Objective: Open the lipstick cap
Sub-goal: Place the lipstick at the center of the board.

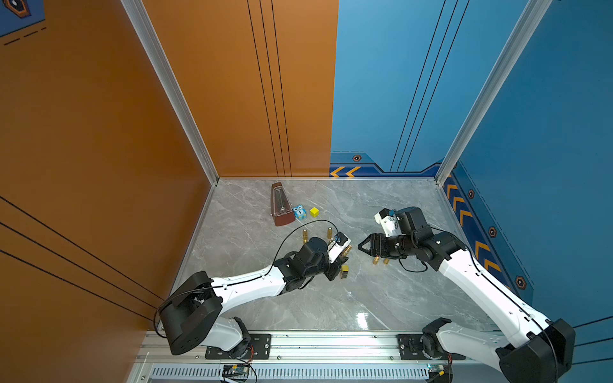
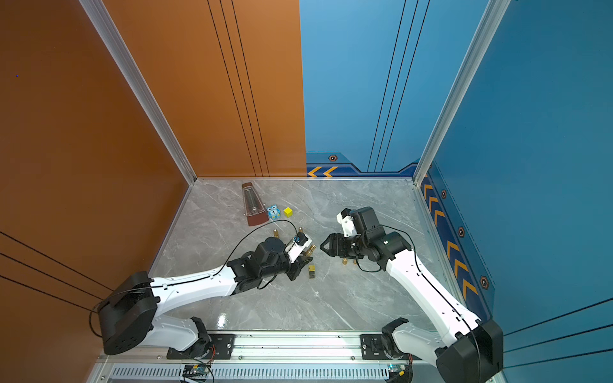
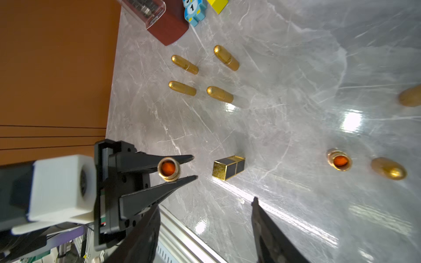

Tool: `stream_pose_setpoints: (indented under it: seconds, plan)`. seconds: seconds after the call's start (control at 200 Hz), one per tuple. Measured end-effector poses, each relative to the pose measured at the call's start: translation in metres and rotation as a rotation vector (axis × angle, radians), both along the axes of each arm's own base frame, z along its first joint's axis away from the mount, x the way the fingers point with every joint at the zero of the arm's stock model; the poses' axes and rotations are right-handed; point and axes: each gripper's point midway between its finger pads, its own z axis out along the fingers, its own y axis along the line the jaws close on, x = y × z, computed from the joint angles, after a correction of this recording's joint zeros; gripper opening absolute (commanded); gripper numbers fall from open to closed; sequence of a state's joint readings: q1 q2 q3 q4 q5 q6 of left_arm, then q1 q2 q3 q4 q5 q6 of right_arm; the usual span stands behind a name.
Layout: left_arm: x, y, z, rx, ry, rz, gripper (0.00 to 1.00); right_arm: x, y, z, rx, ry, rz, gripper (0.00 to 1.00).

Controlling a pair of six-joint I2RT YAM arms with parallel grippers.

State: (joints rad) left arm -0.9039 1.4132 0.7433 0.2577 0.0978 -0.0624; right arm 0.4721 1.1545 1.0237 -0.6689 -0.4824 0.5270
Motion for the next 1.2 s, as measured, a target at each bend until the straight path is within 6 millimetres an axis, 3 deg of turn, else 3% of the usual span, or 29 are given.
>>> stream_pose_setpoints:
  seconds: [0.145,0.305,0.661,0.931,1.201]
  plan:
    - [-0.001,-0.005,0.004,-0.009,-0.002,-0.022,0.00,-0.009,0.020,-0.002,0.031,0.032,0.055,0.57]
    - [-0.004,-0.009,0.009,-0.019,-0.009,-0.044,0.00,-0.005,0.030,-0.009,0.039,0.051,0.064,0.49]
    - [-0.009,-0.015,0.013,-0.025,-0.018,-0.068,0.00,0.005,0.039,-0.016,0.063,0.060,0.053,0.37]
    - [-0.010,-0.016,0.013,-0.020,-0.017,-0.069,0.00,0.003,0.045,-0.020,0.090,0.074,0.074,0.24]
    - [-0.009,-0.015,0.013,-0.015,-0.023,-0.057,0.00,0.003,0.047,-0.019,0.097,0.072,0.078,0.18]
